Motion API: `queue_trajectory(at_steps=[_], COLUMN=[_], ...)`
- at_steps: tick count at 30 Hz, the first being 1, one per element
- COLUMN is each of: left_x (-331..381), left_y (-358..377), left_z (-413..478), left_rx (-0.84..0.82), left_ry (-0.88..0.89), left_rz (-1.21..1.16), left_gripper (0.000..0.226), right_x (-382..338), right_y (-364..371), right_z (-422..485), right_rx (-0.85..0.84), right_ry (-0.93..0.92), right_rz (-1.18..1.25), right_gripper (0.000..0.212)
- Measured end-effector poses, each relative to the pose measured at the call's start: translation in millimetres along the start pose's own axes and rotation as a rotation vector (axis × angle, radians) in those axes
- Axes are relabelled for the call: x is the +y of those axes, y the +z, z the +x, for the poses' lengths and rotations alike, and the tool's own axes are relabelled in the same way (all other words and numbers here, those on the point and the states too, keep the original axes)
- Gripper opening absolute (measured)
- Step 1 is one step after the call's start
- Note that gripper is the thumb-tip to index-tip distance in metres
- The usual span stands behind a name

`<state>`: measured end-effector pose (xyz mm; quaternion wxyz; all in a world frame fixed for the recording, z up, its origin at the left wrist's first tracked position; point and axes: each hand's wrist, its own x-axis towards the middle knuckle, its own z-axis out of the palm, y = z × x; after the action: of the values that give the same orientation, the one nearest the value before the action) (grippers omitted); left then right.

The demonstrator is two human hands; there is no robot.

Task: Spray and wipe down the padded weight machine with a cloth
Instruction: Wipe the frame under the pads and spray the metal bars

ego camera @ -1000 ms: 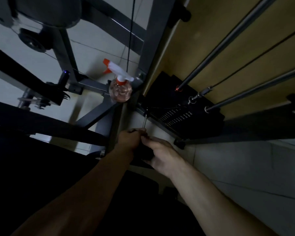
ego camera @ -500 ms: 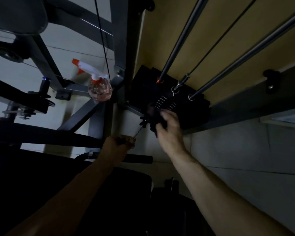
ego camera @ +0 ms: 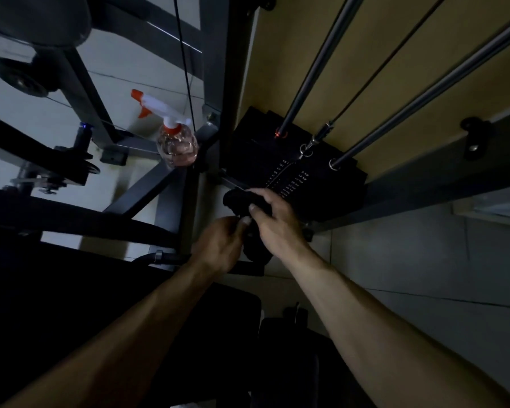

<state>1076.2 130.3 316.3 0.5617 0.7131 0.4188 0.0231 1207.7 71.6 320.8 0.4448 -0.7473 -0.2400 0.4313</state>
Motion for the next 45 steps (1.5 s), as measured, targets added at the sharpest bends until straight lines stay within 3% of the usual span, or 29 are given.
queue_trajectory(at_steps=[2, 4, 6, 10, 11, 14, 16, 18, 22, 24, 27, 32, 35, 40, 42, 45], left_x=[-0.5, 4.0, 2.7, 7.8, 6.7, -1.0, -3.1, -2.6, 17.5, 22.4, 16.7, 6.2, 10.2, 6.4, 5.9, 10.8], left_y=[-1.8, -2.4, 4.0, 6.8, 5.1, 3.3, 4.4, 5.9, 4.6, 2.9, 2.2, -0.7, 7.5, 12.2, 9.0, 7.0], left_z=[6.0, 5.1, 5.4, 7.3, 7.0, 6.3, 9.5, 14.8, 17.9, 14.8, 12.6, 11.4, 7.9, 14.4, 16.7, 15.8], left_rx=[0.009, -0.003, 0.010, 0.014, 0.021, 0.097, 0.176, 0.208, 0.104, 0.009, -0.088, -0.062, -0.063, 0.079, 0.029, -0.162], left_ry=[-0.030, -0.075, -0.115, -0.407, -0.362, 0.074, 0.228, 0.192, -0.331, -0.460, -0.478, -0.429, -0.396, -0.412, -0.448, -0.601], left_rz=[0.010, 0.060, 0.009, -0.415, -0.370, 0.223, 0.349, 0.213, -0.534, -0.793, -0.823, -0.749, -0.646, -0.513, -0.600, -0.954], left_gripper=[0.044, 0.053, 0.047, 0.034, 0.035, 0.035, 0.038, 0.041, 0.036, 0.035, 0.036, 0.036, 0.037, 0.040, 0.041, 0.045], right_x=[-0.5, 2.6, 6.8, 2.8, 2.2, -4.7, -10.4, -20.3, -31.9, -25.5, -8.6, 11.2, 2.3, -11.2, -10.9, -13.1], right_y=[-5.3, -8.5, -8.7, -12.3, -13.8, -10.7, -7.8, -7.9, -21.6, -29.2, -38.3, -47.9, -32.4, -27.2, -25.4, -21.3], right_z=[-3.5, -5.4, -4.0, -2.3, -1.1, 6.4, 15.3, 22.7, 22.7, 18.0, 13.2, 11.3, 8.5, 8.6, 5.8, 1.2], right_rx=[-0.001, 0.071, 0.093, -0.042, -0.044, 0.068, 0.112, 0.050, -0.102, -0.131, -0.087, 0.250, 0.170, 0.134, 0.128, 0.058], right_ry=[0.075, 0.083, 0.071, 0.096, 0.093, 0.014, -0.028, -0.044, -0.045, -0.031, 0.052, 0.283, 0.405, 0.525, 0.538, 0.644], right_rz=[0.164, 0.149, 0.108, 0.189, 0.164, -0.052, -0.167, -0.141, 0.051, 0.065, 0.060, 0.039, 0.113, 0.605, 0.644, 0.751], right_gripper=[0.012, 0.014, 0.005, 0.027, 0.025, 0.008, 0.009, 0.013, 0.025, 0.030, 0.032, 0.037, 0.029, 0.015, 0.020, 0.034])
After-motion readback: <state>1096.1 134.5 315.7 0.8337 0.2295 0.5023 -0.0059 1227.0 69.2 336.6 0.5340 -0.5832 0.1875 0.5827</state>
